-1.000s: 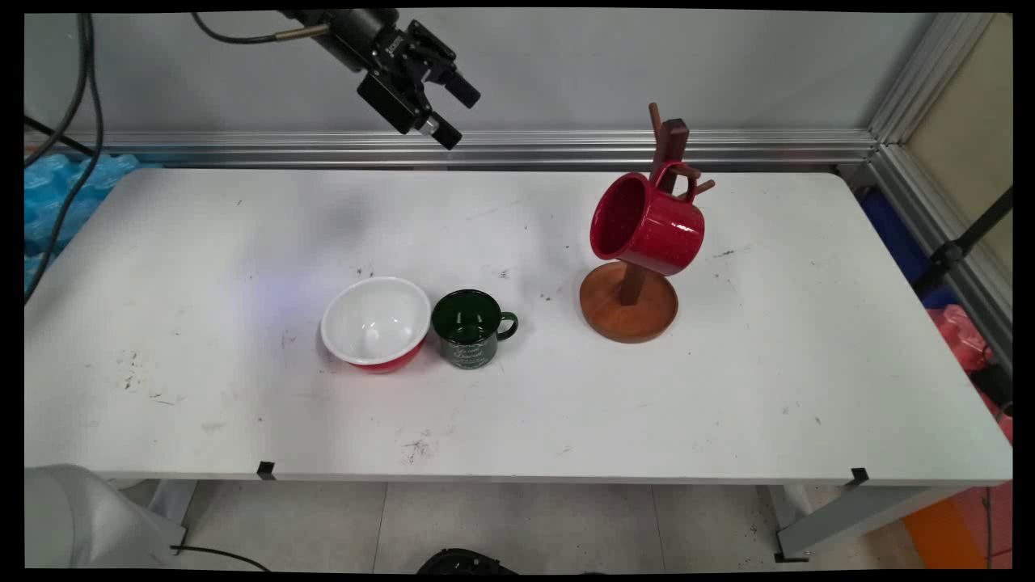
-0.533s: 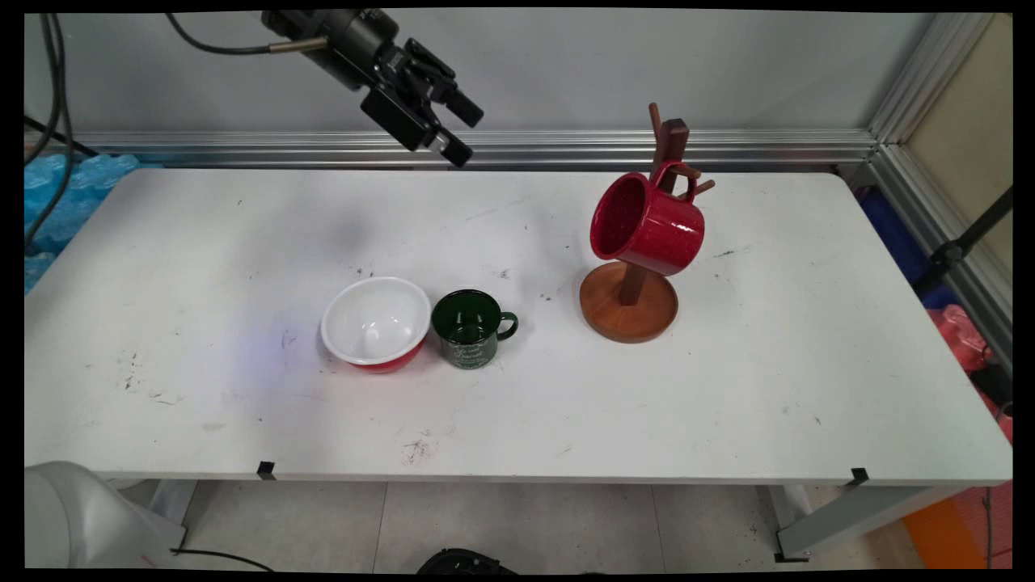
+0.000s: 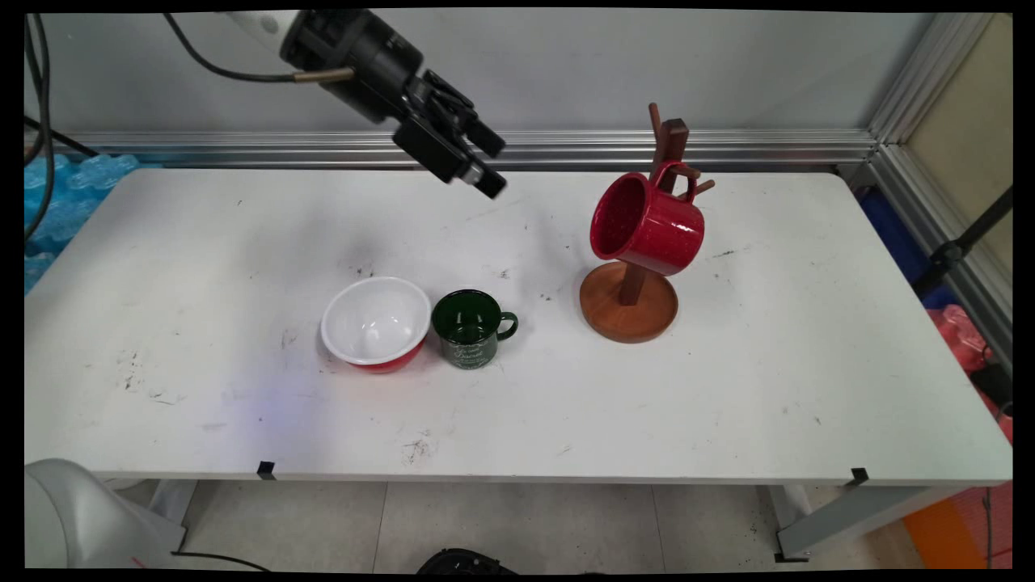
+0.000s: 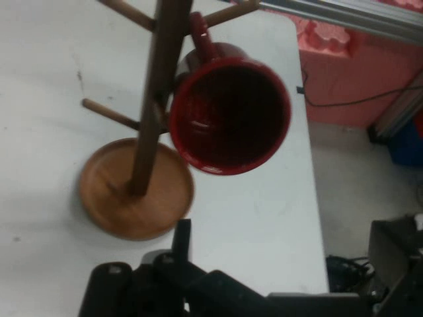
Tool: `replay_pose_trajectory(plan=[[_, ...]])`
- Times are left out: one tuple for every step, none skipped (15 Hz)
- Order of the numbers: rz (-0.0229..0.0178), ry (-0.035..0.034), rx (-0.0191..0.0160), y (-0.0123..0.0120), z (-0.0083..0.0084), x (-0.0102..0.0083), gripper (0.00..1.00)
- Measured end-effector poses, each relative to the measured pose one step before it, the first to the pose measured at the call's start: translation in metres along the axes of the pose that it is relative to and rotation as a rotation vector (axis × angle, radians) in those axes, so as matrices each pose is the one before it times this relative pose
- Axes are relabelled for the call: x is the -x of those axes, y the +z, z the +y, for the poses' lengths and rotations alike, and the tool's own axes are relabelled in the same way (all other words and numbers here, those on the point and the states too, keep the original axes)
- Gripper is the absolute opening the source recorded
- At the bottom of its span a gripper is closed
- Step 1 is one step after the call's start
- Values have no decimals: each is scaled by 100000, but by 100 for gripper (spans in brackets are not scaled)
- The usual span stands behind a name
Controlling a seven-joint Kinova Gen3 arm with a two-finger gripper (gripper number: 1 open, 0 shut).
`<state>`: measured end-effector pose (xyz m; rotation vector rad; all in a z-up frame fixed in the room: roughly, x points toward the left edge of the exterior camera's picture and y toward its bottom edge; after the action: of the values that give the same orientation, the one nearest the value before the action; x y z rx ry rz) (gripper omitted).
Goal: Pick up the red mug from the rack
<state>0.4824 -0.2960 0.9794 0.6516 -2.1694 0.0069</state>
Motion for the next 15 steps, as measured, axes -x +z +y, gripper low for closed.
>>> replay_pose_trajectory(plan=[[254, -1236, -281, 511, 567, -124, 100], [233, -764, -210, 360, 385, -98, 100], [351, -1201, -396, 516, 542, -121, 100], [182, -736, -233, 371, 345, -84, 100], [328, -1018, -396, 543, 466, -143, 100], [180, -681, -309, 367, 307, -87, 100], [274, -868, -460, 458, 351, -103, 100], [217, -732, -444, 453, 341, -98, 100], [302, -948, -684, 562, 366, -132, 100], [193, -580, -461, 357, 228, -82, 100], [262, -760, -748, 543, 332, -143, 100], [243, -476, -575, 371, 208, -93, 100], [361, -633, -873, 506, 314, -136, 100], [387, -615, -1020, 638, 367, -199, 100], [447, -520, -917, 639, 380, -227, 100]])
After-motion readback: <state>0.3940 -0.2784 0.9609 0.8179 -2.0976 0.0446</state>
